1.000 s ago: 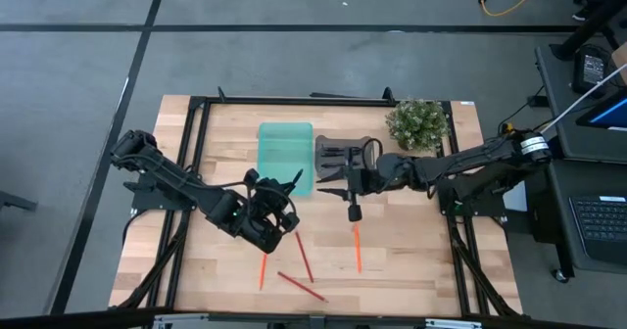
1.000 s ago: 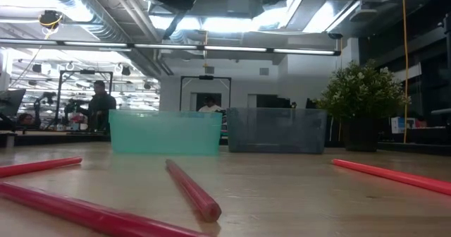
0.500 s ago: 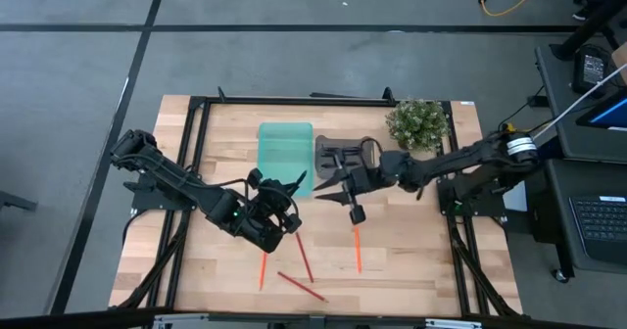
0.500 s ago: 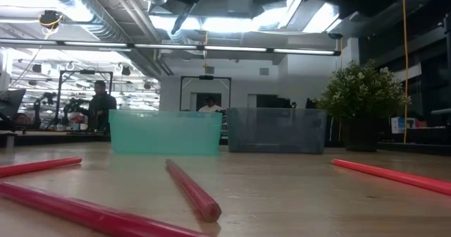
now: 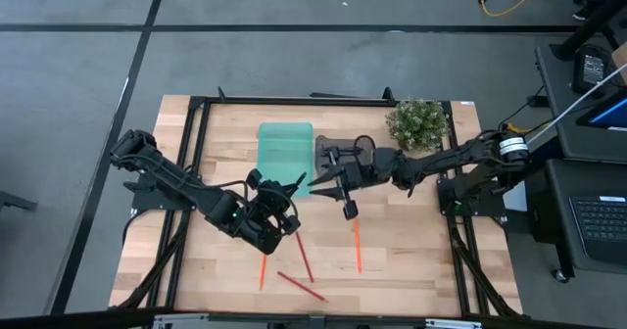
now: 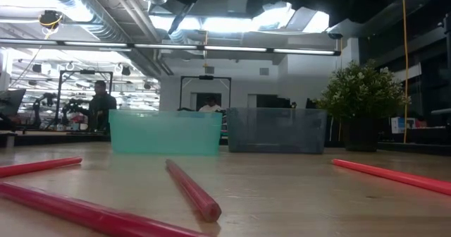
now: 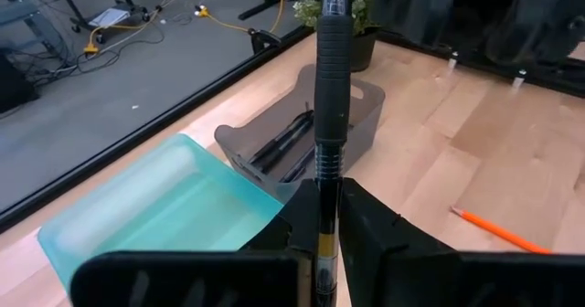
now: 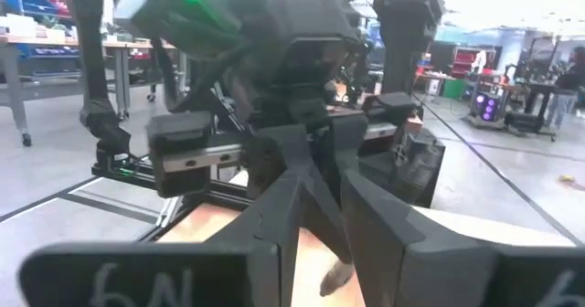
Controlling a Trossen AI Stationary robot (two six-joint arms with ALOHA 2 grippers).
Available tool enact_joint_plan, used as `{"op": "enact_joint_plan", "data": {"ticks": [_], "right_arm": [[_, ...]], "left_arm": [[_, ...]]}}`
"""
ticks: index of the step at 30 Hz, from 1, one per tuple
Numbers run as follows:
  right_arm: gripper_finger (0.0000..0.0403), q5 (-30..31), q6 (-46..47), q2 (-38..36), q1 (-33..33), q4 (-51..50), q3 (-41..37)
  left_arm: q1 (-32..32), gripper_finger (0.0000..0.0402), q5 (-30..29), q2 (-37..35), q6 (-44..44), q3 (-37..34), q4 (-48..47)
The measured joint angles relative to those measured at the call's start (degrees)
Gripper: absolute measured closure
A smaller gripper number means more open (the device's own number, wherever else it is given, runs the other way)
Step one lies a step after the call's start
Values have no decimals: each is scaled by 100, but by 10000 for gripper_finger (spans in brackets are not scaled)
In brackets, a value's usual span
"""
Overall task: Sort pens & pencils
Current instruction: Put the black pen into the black bin
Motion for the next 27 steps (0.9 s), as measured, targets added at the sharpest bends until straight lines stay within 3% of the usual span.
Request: {"op": "enact_joint_plan", "data": {"ticks": [6, 16, 27], "right_arm": [[315, -120, 243, 0, -196, -89, 0], [270, -181, 273, 0, -271, -92, 0], [268, -179, 271, 0, -269, 59, 0]], "left_arm": [[2, 381, 20, 1, -3, 0, 0], [2, 381, 21, 1, -1, 0, 4], [7, 381, 25, 1, -3, 0, 71]]}}
